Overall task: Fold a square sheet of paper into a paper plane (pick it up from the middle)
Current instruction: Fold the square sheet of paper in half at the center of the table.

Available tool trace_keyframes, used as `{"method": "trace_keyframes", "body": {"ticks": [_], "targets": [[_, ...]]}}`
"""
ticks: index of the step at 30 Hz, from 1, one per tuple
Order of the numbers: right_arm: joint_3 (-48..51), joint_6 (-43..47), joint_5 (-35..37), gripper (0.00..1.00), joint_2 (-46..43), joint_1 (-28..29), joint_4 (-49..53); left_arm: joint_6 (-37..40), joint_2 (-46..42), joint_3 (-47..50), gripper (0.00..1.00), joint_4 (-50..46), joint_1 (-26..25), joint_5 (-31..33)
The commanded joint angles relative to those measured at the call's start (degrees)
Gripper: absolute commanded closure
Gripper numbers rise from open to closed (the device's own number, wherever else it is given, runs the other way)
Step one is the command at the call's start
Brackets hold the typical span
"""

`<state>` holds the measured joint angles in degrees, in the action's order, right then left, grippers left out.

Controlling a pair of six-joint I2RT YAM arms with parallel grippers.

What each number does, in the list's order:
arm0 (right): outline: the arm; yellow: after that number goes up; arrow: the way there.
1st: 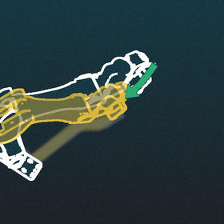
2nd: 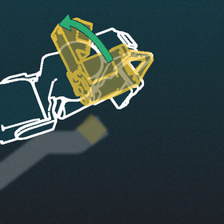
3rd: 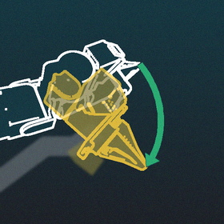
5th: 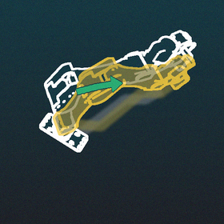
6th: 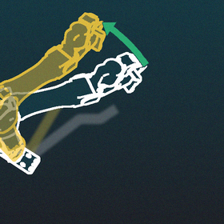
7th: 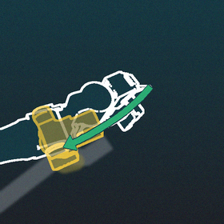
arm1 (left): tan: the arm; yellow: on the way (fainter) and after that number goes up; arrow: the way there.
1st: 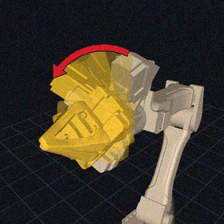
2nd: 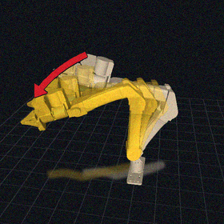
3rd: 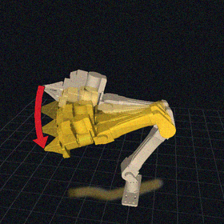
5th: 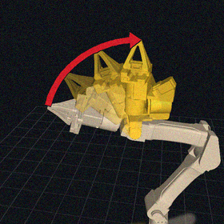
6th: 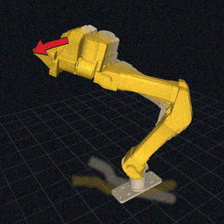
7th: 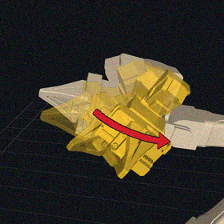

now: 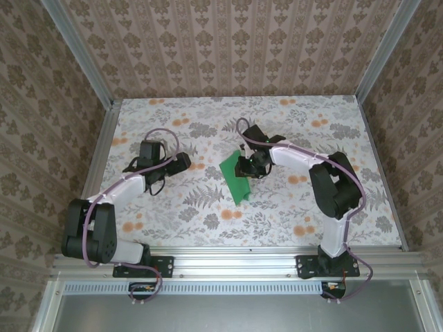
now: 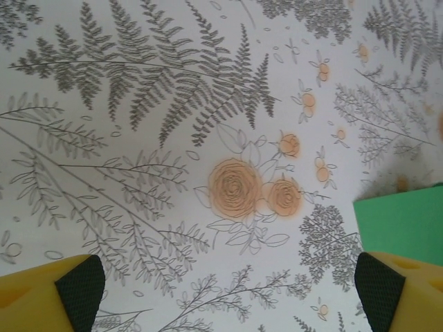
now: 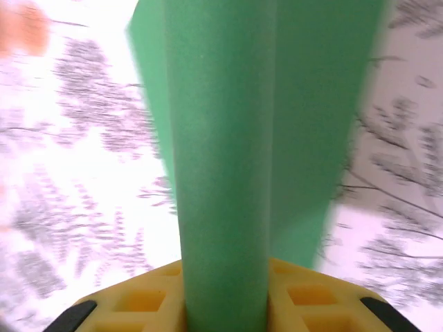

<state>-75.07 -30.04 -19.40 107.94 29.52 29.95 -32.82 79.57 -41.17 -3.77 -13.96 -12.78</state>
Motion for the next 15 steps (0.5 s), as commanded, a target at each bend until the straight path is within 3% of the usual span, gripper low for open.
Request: {"method": "trace_keyframes", "body": {"ticks": [1,5,15], "targets": [[3.18,-6.34,-10.70,0.73,-3.78,0.21,-11.68,-3.52,0.01,1.50,0.09,3.66,-1.03,-4.76],[7.10,-10.23,-15.13,0.73,-4.30,-0.89,-19.42,-7.04,0.84,2.49,0.16,7.67,-2.69,-8.93],[10.51,-9.50,-13.28,0.70,1.61,-3.91,-20.27,-10.24,8.96,-0.42,0.28,12.21,-10.30,-10.86]]}}
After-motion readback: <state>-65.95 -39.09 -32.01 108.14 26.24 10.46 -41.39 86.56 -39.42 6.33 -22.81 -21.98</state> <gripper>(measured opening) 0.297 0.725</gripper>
